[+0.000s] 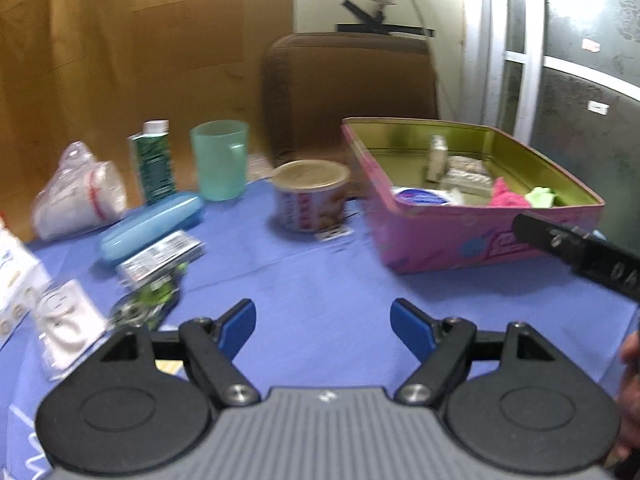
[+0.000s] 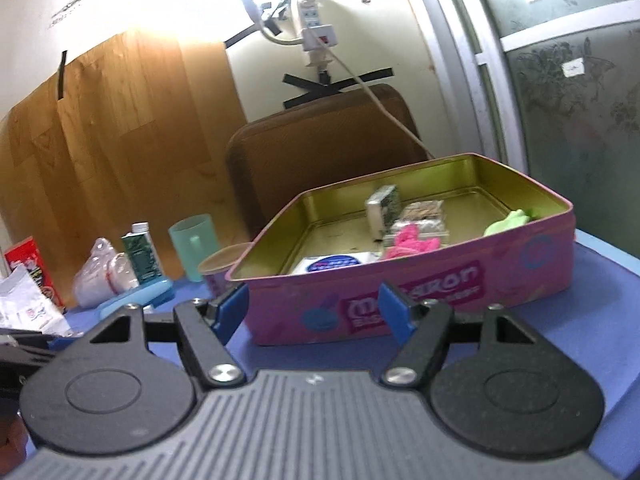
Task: Organize soft objects
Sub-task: 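Withdraw the left tool from the tin toward the bagged hook, then grasp the clear bag with the white smiley hook using the left tool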
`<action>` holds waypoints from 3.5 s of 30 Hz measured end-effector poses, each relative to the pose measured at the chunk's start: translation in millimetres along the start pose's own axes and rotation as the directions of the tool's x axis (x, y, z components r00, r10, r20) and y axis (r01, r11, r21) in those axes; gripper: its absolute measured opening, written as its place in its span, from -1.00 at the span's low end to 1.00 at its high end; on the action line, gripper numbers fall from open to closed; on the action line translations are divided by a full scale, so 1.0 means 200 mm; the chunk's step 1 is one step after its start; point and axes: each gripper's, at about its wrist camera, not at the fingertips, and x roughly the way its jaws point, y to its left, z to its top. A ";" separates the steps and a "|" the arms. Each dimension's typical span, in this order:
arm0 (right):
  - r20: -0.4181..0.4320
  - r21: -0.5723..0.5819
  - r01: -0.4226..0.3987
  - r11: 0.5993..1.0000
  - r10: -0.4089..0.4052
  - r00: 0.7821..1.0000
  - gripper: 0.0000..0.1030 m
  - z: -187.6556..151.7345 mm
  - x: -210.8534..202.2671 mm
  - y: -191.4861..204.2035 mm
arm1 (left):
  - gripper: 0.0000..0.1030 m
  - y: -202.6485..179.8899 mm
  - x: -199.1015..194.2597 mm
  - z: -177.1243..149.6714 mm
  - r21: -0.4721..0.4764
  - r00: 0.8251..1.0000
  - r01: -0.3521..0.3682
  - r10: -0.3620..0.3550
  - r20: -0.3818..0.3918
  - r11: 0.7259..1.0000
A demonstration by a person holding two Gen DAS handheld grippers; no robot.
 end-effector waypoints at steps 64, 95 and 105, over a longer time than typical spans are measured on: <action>-0.527 -0.342 -0.647 0.681 0.431 0.732 0.61 -0.31 0.74 1.41 | 0.88 1.03 -0.41 -0.52 -0.460 0.877 -0.347 0.456 0.150 0.818; -0.441 -0.400 -0.553 0.731 0.376 0.815 0.68 -0.32 -0.07 0.51 | 0.84 0.68 -0.23 -0.36 -0.317 0.995 -0.012 0.042 0.089 0.948; -0.452 -0.372 -0.543 0.753 0.365 0.814 0.11 -0.36 0.02 0.60 | 0.39 0.42 -0.08 -0.33 -0.239 0.997 0.054 -0.065 -0.038 0.970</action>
